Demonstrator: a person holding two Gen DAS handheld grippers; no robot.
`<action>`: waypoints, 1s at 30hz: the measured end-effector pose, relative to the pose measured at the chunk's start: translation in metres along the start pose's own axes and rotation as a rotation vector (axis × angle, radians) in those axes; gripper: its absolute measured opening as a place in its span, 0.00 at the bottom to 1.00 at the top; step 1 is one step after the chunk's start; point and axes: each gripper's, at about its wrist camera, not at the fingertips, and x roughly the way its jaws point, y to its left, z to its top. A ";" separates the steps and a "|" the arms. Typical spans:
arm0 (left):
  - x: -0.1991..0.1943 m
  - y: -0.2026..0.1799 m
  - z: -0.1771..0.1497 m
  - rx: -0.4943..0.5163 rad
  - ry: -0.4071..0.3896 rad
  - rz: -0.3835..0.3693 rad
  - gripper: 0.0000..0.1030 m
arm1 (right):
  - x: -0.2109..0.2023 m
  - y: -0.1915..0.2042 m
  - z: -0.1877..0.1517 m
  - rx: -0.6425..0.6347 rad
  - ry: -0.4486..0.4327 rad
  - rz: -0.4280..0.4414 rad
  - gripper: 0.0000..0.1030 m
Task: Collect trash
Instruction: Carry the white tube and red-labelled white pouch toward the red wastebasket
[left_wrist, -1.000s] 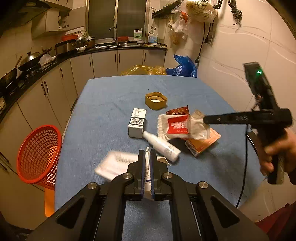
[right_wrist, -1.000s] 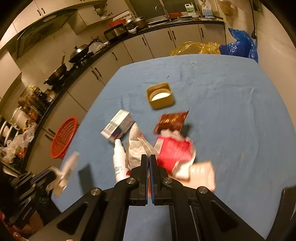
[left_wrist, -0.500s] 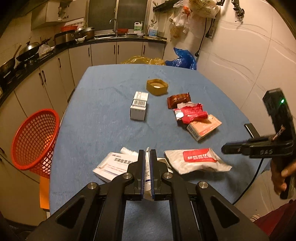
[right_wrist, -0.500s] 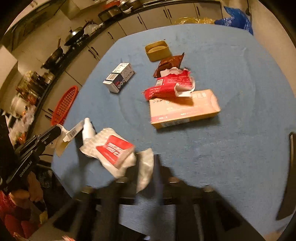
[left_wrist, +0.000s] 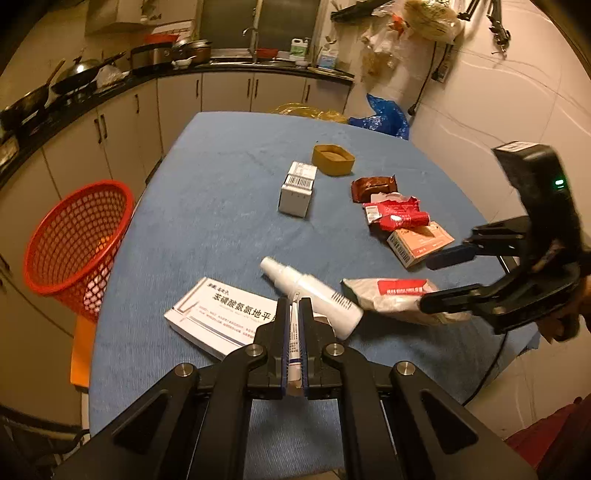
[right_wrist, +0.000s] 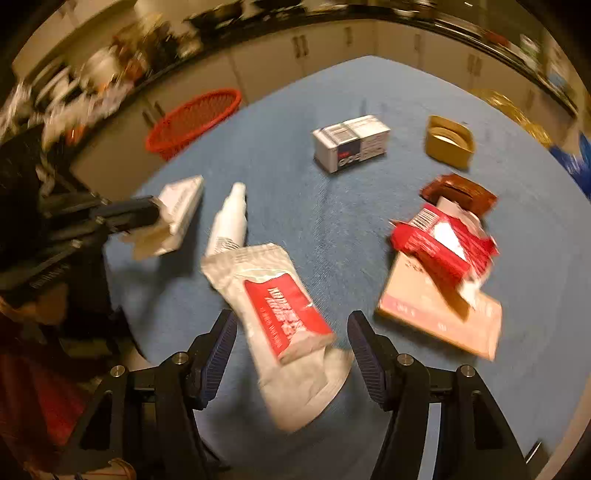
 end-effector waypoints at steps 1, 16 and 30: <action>0.000 0.000 -0.003 -0.003 0.001 0.004 0.04 | 0.005 -0.002 0.000 -0.006 0.012 0.012 0.65; 0.005 0.008 -0.010 -0.038 0.000 0.057 0.04 | -0.008 0.006 -0.011 0.162 -0.090 -0.015 0.47; -0.014 0.019 0.018 -0.037 -0.075 0.046 0.04 | -0.046 0.023 0.011 0.307 -0.223 -0.017 0.47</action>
